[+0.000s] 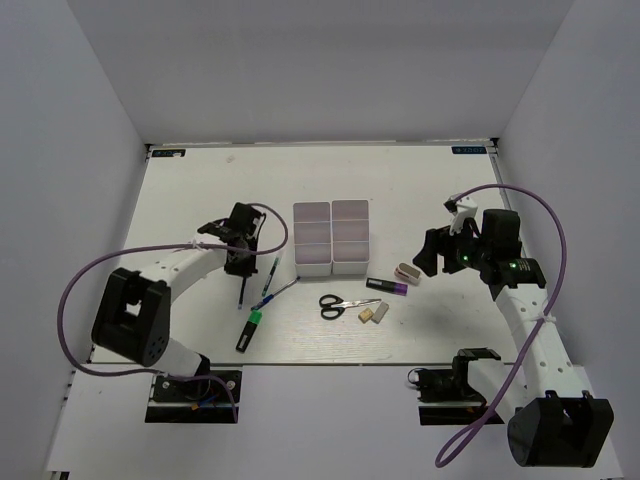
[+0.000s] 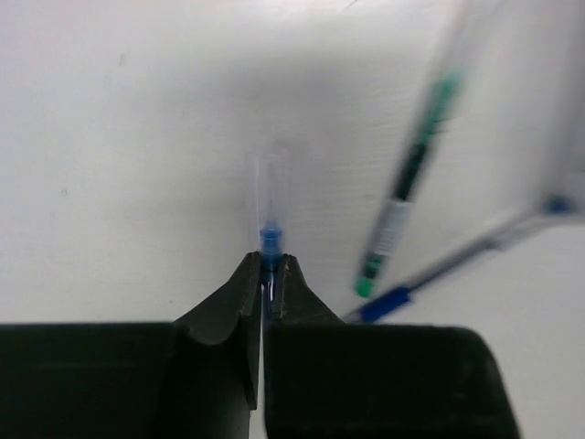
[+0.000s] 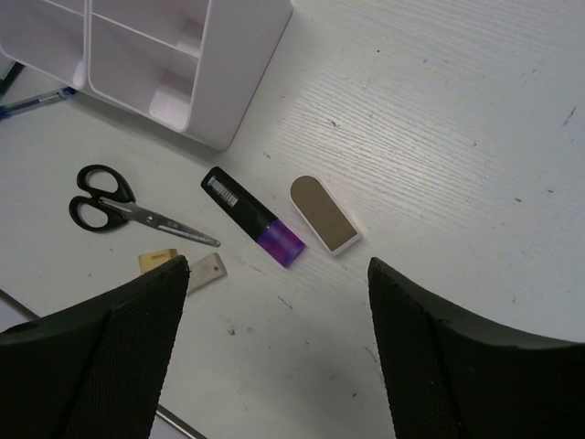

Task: Sort the stationery into containers
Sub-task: Pick up the pen from the center of the board, then place the pen in the storage box.

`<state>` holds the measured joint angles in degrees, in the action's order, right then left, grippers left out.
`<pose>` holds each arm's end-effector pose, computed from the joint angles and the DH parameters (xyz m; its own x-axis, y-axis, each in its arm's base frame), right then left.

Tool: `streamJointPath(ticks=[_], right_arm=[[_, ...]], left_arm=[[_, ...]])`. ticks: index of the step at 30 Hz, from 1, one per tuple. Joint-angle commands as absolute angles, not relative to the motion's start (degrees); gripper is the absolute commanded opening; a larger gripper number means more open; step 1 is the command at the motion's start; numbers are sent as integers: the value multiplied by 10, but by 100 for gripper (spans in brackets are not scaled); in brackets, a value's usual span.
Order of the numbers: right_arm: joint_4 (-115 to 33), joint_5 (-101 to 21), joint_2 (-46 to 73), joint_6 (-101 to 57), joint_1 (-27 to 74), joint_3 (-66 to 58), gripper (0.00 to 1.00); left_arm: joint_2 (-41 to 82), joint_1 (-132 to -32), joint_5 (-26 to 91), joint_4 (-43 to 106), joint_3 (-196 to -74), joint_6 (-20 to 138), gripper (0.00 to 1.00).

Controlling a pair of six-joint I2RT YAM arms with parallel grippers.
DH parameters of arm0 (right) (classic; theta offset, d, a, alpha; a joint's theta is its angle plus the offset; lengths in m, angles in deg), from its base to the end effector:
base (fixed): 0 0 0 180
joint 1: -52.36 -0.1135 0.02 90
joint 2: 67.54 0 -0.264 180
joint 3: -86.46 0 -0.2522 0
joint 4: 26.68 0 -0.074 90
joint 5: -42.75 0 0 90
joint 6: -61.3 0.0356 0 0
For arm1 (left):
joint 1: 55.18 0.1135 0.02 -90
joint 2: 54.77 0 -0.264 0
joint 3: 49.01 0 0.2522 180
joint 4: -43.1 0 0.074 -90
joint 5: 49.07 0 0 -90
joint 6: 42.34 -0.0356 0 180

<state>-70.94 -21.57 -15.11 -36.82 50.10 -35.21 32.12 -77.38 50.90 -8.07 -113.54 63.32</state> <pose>0.1923 0.0230 0.2828 -0.5609 -0.1495 -0.8143 -0.4589 0.8748 0.1555 0.2522 -0.0962 0.1766 -0.9431 0.0977 -0.3178 0.0749 0.9937 0.0833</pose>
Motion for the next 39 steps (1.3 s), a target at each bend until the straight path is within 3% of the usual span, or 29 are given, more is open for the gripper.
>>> streamJointPath(ticks=[1,2,5,11,21,29,39], right_arm=[[-713,-197,-157,-373,500,-350,79],[-713,-196,-156,-371,502,-350,53],[-702,-202,-155,-370,502,-356,19],[-695,-198,-158,-365,501,-362,22],[-694,-189,-155,-368,502,-365,27],[-695,-189,-150,-370,502,-365,28],[-697,-195,-143,-373,502,-365,36]], left_arm=[[236,-818,481,-63,-1217,629,1],[232,-827,470,-56,-1227,624,1],[216,-866,459,-3,-1259,605,1],[225,-901,419,230,-1244,523,1],[326,-902,368,416,-1283,445,1],[365,-902,386,452,-1305,425,1],[396,-899,402,506,-1241,426,3]])
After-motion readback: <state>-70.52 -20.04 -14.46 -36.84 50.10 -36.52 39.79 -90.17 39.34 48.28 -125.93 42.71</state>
